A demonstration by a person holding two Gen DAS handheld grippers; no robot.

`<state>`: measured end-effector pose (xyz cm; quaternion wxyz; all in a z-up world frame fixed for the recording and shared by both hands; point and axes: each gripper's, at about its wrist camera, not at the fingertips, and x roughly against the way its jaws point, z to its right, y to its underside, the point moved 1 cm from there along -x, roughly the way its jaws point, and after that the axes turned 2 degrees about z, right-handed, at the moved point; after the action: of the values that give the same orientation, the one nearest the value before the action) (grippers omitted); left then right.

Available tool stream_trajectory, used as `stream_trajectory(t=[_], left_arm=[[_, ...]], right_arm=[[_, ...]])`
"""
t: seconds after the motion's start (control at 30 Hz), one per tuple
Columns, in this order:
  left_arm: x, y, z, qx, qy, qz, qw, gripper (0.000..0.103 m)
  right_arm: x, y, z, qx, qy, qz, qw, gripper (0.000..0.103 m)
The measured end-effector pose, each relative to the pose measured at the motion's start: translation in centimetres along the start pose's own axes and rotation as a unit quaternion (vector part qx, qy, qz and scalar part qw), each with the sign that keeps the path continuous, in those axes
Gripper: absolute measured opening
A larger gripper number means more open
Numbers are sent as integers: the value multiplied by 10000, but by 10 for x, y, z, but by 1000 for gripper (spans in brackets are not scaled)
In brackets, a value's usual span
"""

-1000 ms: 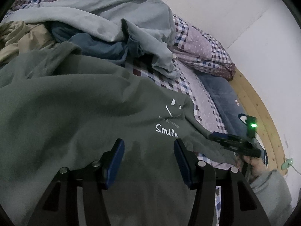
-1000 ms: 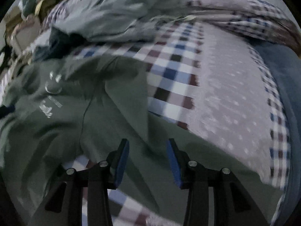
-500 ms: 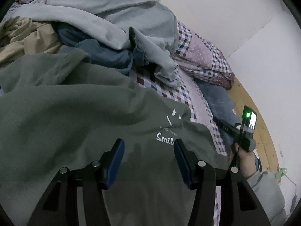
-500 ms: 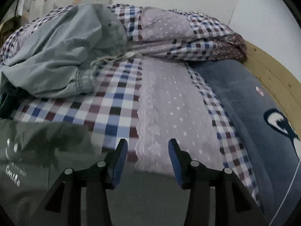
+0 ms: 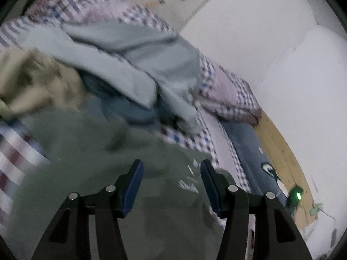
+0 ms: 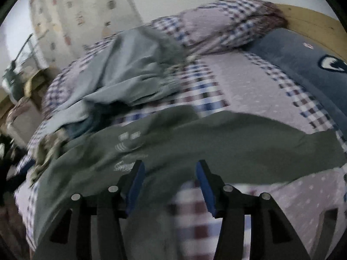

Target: Fold clothes

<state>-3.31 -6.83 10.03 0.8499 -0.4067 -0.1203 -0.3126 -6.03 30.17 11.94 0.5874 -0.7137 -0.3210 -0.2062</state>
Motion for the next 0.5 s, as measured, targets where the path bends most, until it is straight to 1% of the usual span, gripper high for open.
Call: stream_trajectory(t=[0.03, 0.13, 0.23, 0.3, 0.33, 0.43, 0.5], left_arm=[[10, -8, -11, 35, -136, 134, 9998, 66], [40, -27, -50, 283, -566, 456, 9969, 67], [55, -38, -91, 802, -711, 527, 9928, 67], [60, -43, -110, 949, -872, 554, 9901, 67], [61, -45, -116, 946, -955, 569, 9893, 67], [52, -49, -119, 805, -949, 461, 9912, 68], [37, -49, -110, 462, -881, 238, 9948, 68]], right_arm=[[5, 5, -13, 66, -102, 29, 9999, 53], [15, 17, -49, 265, -412, 114, 9987, 54], [11, 29, -81, 503, -587, 200, 9968, 55], [0, 37, -97, 596, -716, 157, 9955, 55], [-7, 41, -101, 608, -770, 106, 9951, 55], [-29, 54, -113, 596, -854, -76, 9945, 55], [-43, 62, -121, 701, -889, -217, 9933, 55]])
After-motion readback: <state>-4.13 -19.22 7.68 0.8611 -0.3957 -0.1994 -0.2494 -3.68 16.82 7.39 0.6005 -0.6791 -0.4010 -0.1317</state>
